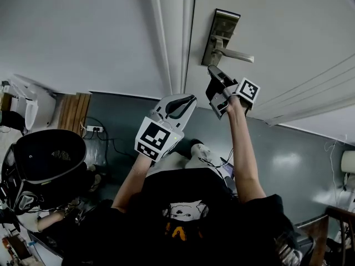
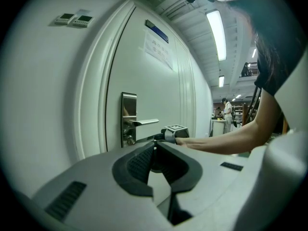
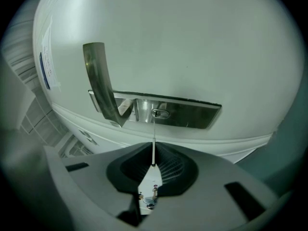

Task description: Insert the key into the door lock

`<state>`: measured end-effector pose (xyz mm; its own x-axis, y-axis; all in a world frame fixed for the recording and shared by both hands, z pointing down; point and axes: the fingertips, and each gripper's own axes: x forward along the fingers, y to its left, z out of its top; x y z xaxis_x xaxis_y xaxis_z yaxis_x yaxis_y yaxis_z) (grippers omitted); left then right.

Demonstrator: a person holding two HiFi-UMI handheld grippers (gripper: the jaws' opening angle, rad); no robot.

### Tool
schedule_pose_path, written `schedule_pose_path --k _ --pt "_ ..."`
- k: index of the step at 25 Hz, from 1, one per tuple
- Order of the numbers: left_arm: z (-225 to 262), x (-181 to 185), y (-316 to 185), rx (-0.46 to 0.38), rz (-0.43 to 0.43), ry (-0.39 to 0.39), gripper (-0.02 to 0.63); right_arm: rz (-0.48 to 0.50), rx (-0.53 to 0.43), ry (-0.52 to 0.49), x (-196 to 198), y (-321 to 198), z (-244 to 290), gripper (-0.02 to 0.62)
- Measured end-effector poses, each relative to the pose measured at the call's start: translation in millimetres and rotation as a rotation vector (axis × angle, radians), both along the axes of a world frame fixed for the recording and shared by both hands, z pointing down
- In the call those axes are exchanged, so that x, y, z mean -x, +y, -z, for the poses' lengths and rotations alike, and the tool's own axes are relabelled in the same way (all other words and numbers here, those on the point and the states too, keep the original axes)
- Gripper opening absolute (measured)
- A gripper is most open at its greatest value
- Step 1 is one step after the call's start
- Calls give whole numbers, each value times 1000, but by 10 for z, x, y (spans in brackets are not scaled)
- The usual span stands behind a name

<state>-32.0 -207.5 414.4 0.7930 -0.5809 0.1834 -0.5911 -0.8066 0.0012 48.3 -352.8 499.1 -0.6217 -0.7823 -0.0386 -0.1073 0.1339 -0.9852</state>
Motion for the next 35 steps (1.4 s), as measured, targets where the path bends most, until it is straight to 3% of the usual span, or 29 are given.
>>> schedule_pose_path --k 9,17,24,35 --pt "-41 -71 34 -12 -22 -16 21 0 2 -27 -45 -108 -45 21" --pt "-9 18 12 -13 2 2 21 12 18 -116 1 -105 -2 21" --pt "53 94 26 -9 20 12 21 -23 35 -275 -45 -63 66 21" --pt "19 156 22 -1 52 4 21 -76 65 -340 -73 -143 108 23"
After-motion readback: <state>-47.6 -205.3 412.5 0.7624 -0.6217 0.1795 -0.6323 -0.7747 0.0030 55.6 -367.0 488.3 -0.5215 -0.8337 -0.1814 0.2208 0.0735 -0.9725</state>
